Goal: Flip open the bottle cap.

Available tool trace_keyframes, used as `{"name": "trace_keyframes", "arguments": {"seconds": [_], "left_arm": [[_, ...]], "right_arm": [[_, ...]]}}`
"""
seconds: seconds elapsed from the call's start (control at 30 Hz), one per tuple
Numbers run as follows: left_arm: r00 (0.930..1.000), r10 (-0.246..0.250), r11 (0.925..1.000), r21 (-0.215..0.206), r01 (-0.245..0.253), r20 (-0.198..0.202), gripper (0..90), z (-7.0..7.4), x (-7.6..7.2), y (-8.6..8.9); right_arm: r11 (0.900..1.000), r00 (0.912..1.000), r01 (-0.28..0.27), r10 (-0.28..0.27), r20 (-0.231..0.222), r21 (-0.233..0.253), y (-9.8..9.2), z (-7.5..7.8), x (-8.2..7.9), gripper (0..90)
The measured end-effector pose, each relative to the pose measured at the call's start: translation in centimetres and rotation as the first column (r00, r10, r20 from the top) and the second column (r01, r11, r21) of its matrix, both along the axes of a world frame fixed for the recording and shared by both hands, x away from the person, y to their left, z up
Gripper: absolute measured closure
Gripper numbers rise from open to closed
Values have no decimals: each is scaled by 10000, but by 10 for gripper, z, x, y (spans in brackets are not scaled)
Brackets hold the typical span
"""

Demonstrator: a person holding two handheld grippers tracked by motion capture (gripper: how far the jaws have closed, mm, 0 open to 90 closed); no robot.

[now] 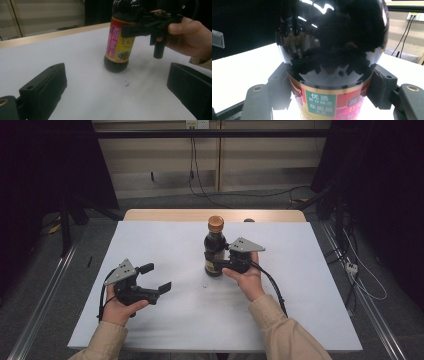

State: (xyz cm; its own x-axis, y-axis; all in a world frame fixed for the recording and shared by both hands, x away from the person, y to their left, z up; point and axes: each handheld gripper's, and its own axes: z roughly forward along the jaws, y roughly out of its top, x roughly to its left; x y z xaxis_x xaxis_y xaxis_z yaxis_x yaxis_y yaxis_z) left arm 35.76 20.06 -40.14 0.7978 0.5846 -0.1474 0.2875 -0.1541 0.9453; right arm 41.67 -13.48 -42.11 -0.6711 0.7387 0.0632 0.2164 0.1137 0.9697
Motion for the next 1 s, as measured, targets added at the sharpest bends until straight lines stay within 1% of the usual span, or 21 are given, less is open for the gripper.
{"name": "trace_keyframes", "arguments": {"seconds": [0.2, 0.27, 0.4, 0.5, 0.53, 0.57, 0.73, 0.8, 0.87, 0.93, 1.0], "left_arm": [[9998, -182, 9998, -32, 182, -97, 26, 8, 7, -8], [9995, -206, 9997, -103, 204, -221, 25, 10, 9, -11], [9995, -269, 9996, -3, 269, -184, 29, 14, 13, -18], [9993, -245, 9997, -89, 243, -275, 45, 17, 17, -23], [9992, -281, 9996, -55, 280, -269, 45, 18, 18, -24], [9991, -303, 9995, -133, 299, -293, 46, 19, 20, -25], [9990, -336, 9994, -90, 334, -295, 49, 22, 26, -30], [9985, -430, 9991, -49, 428, -340, 52, 23, 28, -32], [9979, -523, 9986, 5, 524, -383, 61, 25, 29, -35], [9967, -717, 9974, 70, 720, -388, 84, 27, 31, -37], [9960, -810, 9967, 41, 812, -381, 119, 29, 33, -39]], "right_arm": [[10000, 10000, -1, 1, 13, 20, 0, -1, 0, 309], [10000, 10000, 0, 0, 0, 38, 0, -1, 0, 309], [10000, 10000, 3, -4, 20, 39, 0, -1, 0, 309], [10000, 10000, -26, 26, 12, 67, 0, -1, 0, 309], [10000, 10000, -35, 35, 12, 70, 0, -1, 0, 309], [10000, 10000, -50, 50, 6, 72, -1, -1, 0, 309], [10000, 10000, -51, 51, -12, 78, -1, -1, 1, 308], [9999, 10000, -43, 43, -15, 126, 0, -1, 0, 308], [9999, 10000, -31, 32, -22, 121, 0, -1, 1, 308], [9999, 10000, -39, 40, -32, 130, 0, -2, 1, 308], [9999, 10000, -50, 50, -30, 121, 0, -1, 1, 308]]}}
